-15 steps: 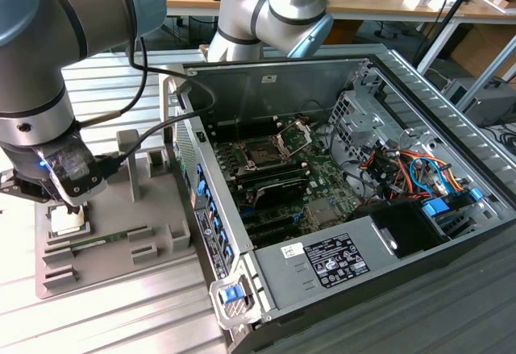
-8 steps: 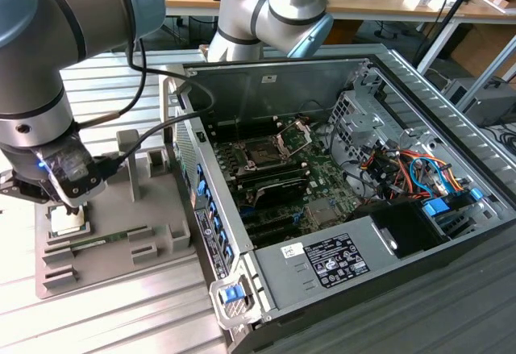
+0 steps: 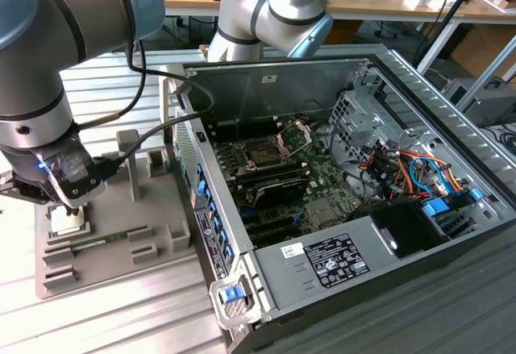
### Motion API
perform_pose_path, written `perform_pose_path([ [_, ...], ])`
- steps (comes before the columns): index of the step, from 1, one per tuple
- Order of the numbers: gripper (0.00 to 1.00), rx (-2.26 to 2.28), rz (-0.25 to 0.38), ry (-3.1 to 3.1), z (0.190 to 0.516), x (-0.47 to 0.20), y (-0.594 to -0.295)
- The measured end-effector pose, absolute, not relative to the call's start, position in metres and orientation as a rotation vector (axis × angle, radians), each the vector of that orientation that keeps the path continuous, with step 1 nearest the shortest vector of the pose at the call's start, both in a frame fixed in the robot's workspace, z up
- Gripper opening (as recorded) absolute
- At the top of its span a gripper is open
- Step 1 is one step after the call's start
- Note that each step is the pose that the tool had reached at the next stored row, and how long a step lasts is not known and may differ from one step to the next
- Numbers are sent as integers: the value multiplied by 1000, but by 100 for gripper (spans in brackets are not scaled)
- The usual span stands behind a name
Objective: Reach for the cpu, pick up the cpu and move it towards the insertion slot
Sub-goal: 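Pick up the cpu and move it towards the insertion slot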
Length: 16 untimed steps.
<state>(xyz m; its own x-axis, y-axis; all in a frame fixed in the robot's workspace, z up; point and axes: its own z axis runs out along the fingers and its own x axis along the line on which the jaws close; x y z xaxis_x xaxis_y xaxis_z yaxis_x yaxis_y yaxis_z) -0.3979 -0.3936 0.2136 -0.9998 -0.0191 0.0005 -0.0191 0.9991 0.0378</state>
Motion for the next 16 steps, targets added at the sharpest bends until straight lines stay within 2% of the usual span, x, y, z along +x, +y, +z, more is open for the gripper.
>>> perform_pose_path([
  [16,10,30,-59,-3140,210,-400,-395],
])
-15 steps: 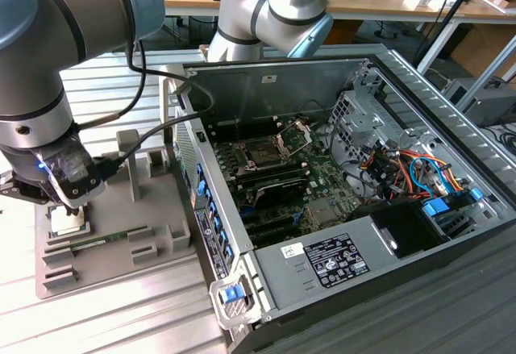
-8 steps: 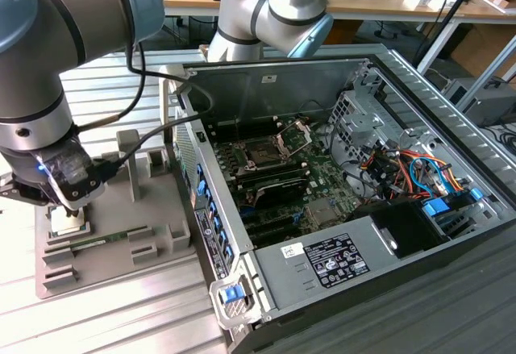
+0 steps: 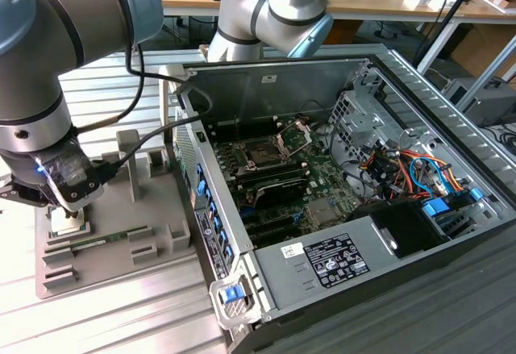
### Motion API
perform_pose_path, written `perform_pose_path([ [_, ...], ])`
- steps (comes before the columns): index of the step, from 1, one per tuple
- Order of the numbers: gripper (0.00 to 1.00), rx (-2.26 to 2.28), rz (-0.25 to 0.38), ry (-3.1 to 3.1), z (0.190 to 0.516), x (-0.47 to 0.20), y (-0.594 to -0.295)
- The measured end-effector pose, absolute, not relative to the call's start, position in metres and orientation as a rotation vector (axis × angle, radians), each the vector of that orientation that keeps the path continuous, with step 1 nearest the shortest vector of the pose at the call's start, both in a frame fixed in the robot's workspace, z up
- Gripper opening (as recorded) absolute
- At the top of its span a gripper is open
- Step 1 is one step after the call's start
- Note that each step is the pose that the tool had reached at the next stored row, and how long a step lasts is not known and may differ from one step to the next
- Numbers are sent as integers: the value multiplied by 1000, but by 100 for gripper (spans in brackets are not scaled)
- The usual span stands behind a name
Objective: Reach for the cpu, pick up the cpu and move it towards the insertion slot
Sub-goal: 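Pick up the cpu and move it towards the insertion slot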
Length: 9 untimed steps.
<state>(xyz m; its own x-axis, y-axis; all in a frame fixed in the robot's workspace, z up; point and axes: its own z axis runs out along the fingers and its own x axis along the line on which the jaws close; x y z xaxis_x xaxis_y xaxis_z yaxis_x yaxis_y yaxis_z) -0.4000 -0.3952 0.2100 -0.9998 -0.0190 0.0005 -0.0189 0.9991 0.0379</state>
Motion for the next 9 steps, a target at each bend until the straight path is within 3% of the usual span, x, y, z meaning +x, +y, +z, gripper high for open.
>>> perform_pose_path([
  [9,10,30,-59,-3140,208,-401,-396],
])
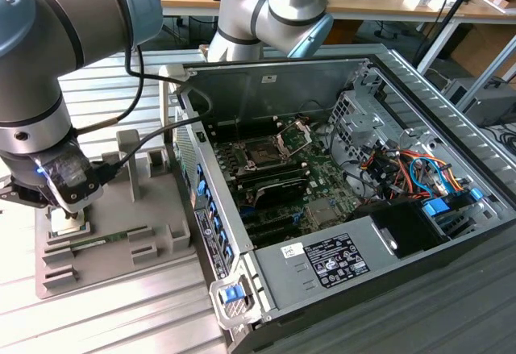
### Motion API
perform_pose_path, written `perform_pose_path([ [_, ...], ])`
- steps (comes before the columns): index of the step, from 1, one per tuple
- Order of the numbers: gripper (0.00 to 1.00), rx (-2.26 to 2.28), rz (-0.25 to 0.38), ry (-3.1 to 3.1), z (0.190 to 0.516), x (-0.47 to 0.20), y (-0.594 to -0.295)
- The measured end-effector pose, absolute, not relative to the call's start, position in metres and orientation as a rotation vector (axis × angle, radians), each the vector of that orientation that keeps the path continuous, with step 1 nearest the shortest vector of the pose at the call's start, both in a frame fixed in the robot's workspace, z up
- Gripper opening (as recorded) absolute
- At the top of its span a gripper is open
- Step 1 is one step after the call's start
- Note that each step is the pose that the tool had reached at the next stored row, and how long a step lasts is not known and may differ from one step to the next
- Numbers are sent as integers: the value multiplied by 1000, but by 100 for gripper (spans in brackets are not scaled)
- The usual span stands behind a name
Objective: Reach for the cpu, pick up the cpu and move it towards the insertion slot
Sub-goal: 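Pick up the cpu and move it towards the insertion slot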
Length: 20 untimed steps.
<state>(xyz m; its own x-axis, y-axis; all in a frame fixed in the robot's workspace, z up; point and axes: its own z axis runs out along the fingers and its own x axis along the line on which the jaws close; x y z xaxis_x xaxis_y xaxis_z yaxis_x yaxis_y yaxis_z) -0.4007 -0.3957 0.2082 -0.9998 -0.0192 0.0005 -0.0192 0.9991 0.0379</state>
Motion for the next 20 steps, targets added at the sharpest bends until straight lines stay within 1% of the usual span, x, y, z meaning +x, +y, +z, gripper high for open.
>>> perform_pose_path([
  [20,10,30,-59,-3140,204,-408,-397],
])
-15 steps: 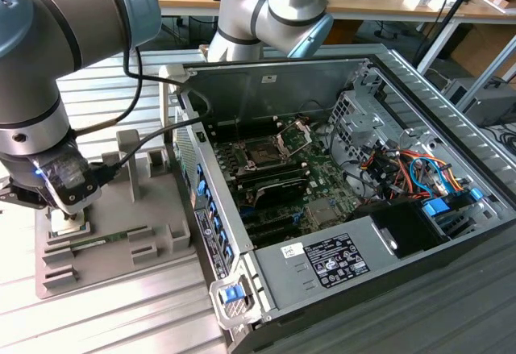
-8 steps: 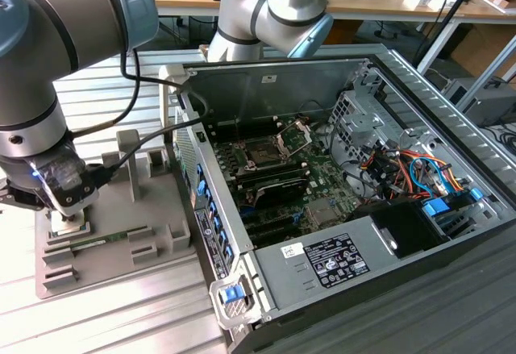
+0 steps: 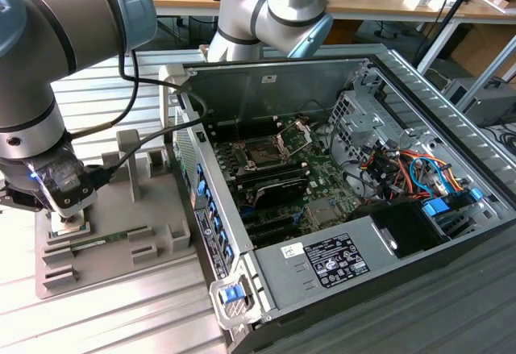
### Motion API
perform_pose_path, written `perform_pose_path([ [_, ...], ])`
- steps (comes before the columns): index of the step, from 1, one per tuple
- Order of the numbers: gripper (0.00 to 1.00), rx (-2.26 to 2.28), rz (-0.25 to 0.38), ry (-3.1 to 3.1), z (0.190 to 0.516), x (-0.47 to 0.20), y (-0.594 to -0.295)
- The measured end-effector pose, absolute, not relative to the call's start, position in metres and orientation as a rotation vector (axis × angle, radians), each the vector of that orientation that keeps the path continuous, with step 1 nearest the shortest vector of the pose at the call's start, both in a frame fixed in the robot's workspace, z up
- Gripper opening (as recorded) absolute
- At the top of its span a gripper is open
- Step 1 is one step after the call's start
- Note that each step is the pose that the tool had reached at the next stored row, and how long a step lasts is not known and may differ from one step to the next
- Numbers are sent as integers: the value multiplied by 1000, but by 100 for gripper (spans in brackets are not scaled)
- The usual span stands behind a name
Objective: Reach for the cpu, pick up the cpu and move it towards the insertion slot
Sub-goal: 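Pick up the cpu and move it towards the insertion slot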
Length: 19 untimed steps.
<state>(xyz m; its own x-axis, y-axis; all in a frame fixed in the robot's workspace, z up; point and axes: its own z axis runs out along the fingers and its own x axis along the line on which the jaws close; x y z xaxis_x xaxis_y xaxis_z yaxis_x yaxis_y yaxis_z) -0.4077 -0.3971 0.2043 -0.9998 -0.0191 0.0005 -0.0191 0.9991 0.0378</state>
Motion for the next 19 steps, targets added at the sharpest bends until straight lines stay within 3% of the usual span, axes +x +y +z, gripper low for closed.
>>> perform_pose_path([
  [9,11,30,-59,-3140,204,-408,-397],
  [11,17,30,-59,-3140,204,-408,-397],
  [12,29,30,-59,-3140,204,-408,-397],
  [13,29,30,-59,-3140,204,-408,-397],
  [16,54,30,-59,-3140,204,-408,-397],
  [19,60,30,-59,-3140,204,-408,-397],
])
